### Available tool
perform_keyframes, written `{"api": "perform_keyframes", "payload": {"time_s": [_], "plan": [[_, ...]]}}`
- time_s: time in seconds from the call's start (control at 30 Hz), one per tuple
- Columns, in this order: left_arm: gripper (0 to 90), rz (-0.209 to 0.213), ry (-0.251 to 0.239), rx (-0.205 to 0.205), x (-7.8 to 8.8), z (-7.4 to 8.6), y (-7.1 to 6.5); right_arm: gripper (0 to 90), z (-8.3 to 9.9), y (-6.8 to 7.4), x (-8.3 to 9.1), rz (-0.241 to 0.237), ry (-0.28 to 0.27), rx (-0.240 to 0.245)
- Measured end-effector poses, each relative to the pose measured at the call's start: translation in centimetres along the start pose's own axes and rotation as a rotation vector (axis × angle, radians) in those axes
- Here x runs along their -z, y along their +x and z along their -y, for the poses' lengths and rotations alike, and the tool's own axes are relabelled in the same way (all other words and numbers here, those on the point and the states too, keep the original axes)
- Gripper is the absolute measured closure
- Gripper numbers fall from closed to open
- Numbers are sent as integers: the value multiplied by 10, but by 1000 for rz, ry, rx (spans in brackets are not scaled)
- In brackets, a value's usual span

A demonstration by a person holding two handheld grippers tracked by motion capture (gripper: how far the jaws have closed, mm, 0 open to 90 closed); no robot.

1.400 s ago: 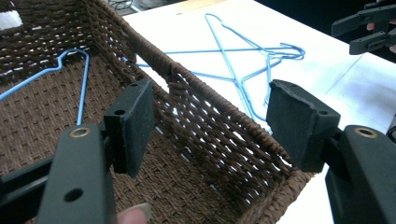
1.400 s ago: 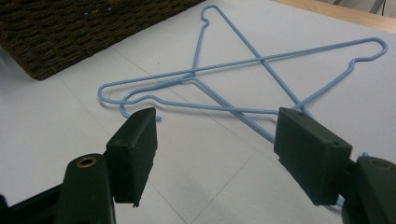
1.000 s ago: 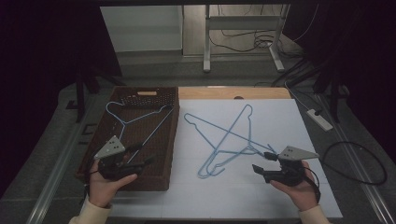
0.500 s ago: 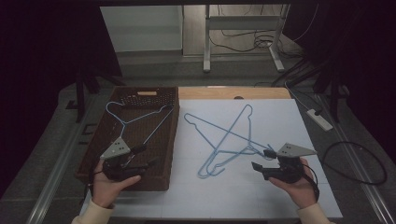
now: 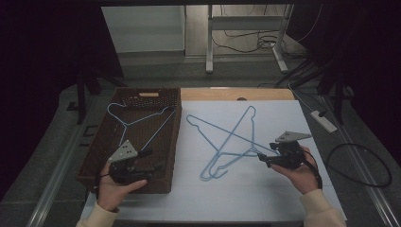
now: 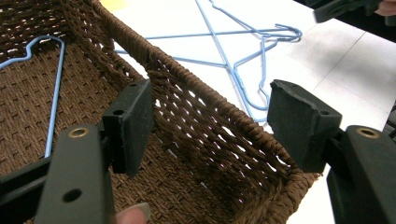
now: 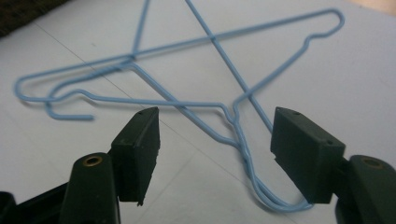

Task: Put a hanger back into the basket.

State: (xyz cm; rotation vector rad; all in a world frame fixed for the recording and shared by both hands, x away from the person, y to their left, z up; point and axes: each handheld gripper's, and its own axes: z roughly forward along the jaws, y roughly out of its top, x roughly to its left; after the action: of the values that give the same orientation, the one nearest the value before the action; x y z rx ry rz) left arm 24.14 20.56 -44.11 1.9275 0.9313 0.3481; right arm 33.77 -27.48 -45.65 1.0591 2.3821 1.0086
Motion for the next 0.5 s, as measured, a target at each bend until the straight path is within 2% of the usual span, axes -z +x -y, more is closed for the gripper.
{"api": "perform_keyframes", "payload": {"time_s": [0.17,0.2,0.23,0.5], "plan": [[327,1,0,3,0,0,0,364,-4,-6,-18,18,74,10],[327,1,0,3,0,0,0,364,-4,-6,-18,18,74,10],[327,2,3,3,-1,1,1,370,-7,-8,-25,28,101,19],[327,-1,1,3,0,1,1,392,-10,-14,-41,38,144,15]]}}
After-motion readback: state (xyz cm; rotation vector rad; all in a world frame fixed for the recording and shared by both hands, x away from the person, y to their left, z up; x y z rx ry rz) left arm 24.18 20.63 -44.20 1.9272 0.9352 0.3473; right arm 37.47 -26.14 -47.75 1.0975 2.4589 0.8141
